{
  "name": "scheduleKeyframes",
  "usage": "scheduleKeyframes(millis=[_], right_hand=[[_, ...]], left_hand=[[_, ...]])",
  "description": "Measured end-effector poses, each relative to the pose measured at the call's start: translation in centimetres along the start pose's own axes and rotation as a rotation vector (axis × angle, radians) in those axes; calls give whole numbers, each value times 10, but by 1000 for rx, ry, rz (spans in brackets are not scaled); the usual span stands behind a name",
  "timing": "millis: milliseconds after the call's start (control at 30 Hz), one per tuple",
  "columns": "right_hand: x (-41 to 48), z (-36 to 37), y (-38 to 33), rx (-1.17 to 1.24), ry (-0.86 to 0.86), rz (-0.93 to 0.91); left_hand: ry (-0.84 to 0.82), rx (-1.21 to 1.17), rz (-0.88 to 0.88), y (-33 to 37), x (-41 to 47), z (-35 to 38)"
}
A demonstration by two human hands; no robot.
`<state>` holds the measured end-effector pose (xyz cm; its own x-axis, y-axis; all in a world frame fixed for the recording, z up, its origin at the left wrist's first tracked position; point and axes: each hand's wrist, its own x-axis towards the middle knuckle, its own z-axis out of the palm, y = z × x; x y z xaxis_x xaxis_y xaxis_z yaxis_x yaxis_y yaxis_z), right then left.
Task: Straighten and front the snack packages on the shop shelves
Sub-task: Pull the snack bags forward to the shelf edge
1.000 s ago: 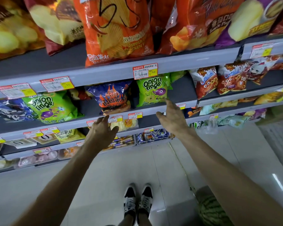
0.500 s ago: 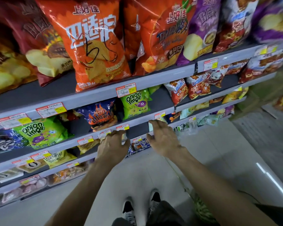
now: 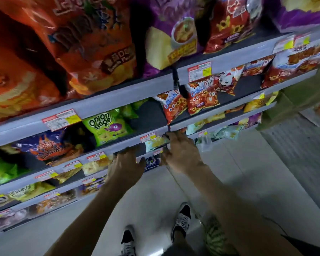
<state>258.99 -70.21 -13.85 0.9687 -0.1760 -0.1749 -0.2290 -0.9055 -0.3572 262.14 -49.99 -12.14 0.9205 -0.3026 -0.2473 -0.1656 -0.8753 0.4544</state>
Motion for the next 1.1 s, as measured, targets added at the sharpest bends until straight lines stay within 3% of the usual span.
scheduleKeyframes(millis=[433,700,900,1100], right_hand=[[100,-49,158,185,70,150],[177,-58,193,525,223,256],[202,-62,209,786,55,291],[203,-44,215,655,40,339]], left_hand=[[90,-317,-248,120,139,55],[145,-985,-342,109,198,77],[154,-1239,-527,108,220,94],[172,-1264,-530,104,219,102]])
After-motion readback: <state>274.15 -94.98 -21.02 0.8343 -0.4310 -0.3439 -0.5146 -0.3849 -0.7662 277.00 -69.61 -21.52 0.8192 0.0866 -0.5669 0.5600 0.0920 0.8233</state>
